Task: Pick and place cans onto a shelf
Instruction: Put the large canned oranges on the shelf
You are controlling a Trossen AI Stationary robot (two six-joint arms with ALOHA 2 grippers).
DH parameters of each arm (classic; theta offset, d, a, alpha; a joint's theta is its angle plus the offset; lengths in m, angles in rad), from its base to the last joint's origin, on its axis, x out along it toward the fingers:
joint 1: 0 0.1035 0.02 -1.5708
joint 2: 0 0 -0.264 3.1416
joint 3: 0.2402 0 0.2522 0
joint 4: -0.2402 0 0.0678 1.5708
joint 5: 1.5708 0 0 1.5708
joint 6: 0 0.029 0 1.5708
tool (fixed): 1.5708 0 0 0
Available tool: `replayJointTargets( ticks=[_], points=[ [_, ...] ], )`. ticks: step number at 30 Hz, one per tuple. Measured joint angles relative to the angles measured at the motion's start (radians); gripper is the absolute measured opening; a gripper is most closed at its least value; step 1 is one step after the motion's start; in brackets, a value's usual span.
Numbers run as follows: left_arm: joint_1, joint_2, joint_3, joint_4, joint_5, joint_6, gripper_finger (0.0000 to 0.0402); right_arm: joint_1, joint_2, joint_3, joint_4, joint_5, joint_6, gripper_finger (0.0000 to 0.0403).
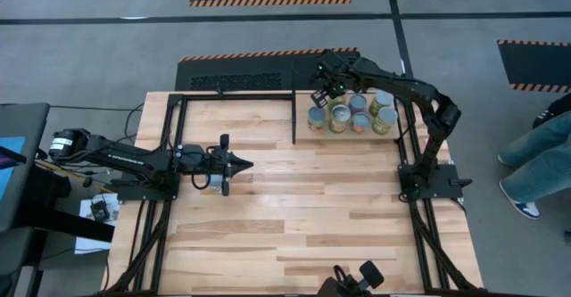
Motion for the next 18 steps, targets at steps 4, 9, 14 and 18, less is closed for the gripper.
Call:
replayJointTargets(
  ticks=[4,9,14,18],
  points=[
    [0.000,0.000,0.000,0.000,0.000,0.000,0.0006,0.000,0.000,0.000,0.006,-0.003,0.002,0.0009],
    [0.000,0.000,0.000,0.000,0.000,0.000,0.0006,-0.001,0.000,0.000,0.007,-0.010,0.009,0.0009],
    [0.000,0.000,0.000,0.000,0.000,0.000,0.0006,-0.001,0.000,0.000,0.010,-0.009,0.010,0.0009],
    [0.000,0.000,0.000,0.000,0.000,0.000,0.0006,-0.001,0.000,0.000,0.006,-0.010,0.013,0.0009]
  ],
)
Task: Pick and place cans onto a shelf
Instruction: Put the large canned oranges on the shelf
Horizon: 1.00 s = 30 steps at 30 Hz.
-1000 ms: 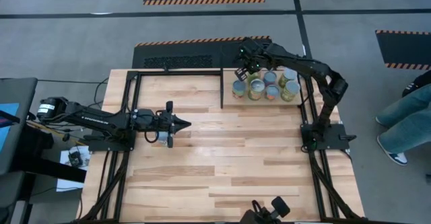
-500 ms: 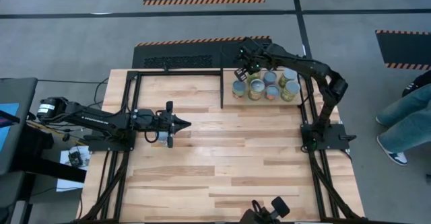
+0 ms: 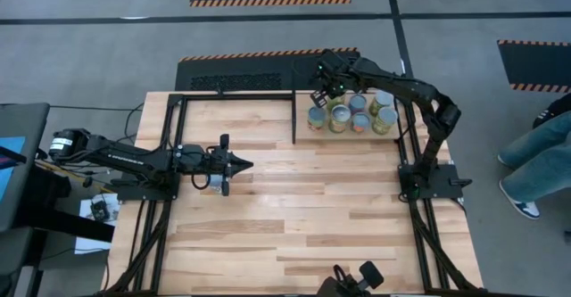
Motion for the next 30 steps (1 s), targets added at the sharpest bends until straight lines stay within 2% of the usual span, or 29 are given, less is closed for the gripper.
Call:
replayJointTargets(
  ticks=[30],
  points=[
    [0.000,0.000,0.000,0.000,0.000,-0.003,0.0006,0.000,0.000,0.000,-0.002,-0.035,0.005,0.0025]
  ],
)
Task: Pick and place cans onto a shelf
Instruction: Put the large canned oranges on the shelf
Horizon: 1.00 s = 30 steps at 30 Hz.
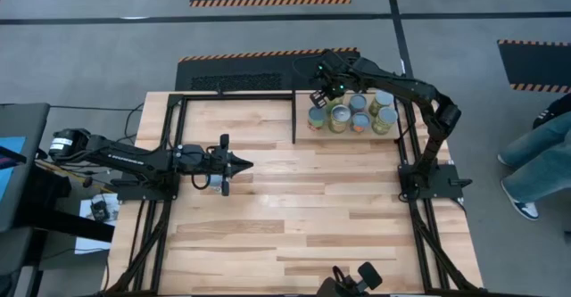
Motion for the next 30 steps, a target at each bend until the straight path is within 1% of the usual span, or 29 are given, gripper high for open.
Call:
replayJointTargets(
  ticks=[3,10,17,20,24,28,30],
  points=[
    [0.000,0.000,0.000,0.000,0.000,0.000,0.0006,0.000,0.000,0.000,0.000,0.000,0.000,0.0030],
    [0.000,0.000,0.000,0.000,0.000,-0.001,0.0006,0.000,0.000,0.000,0.000,0.000,0.000,0.0059],
    [0.000,0.000,0.000,0.000,0.000,-0.001,0.0006,0.000,0.000,0.000,0.000,0.001,-0.003,0.0062],
    [0.000,0.000,0.000,0.000,0.000,-0.001,0.0006,0.000,0.000,0.000,0.007,0.002,-0.028,0.0062],
    [0.000,0.000,0.000,0.000,0.000,-0.001,0.0006,0.008,0.000,0.000,0.021,0.003,-0.068,0.0051],
    [0.000,0.000,0.000,0.000,0.000,0.000,0.0006,-0.002,0.000,0.000,0.012,0.000,-0.094,0.0014],
    [0.000,0.000,0.000,0.000,0.000,-0.001,0.0006,-0.010,0.000,0.000,0.009,0.003,-0.094,0.0008]
  ],
)
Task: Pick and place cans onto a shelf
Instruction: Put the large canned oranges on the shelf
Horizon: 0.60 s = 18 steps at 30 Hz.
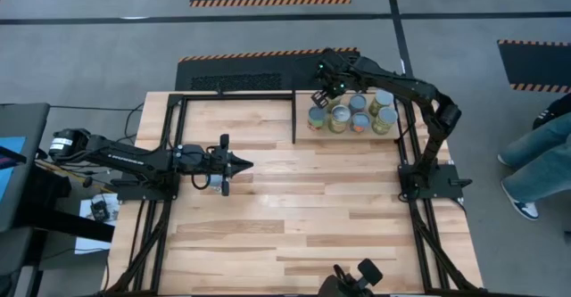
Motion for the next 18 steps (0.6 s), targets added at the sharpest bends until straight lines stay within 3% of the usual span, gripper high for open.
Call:
replayJointTargets(
  ticks=[18],
  points=[
    [0.000,0.000,0.000,-0.001,0.004,-0.004,0.0006,-0.034,0.058,0.006,-0.038,0.006,0.005,0.0005]
  ],
)
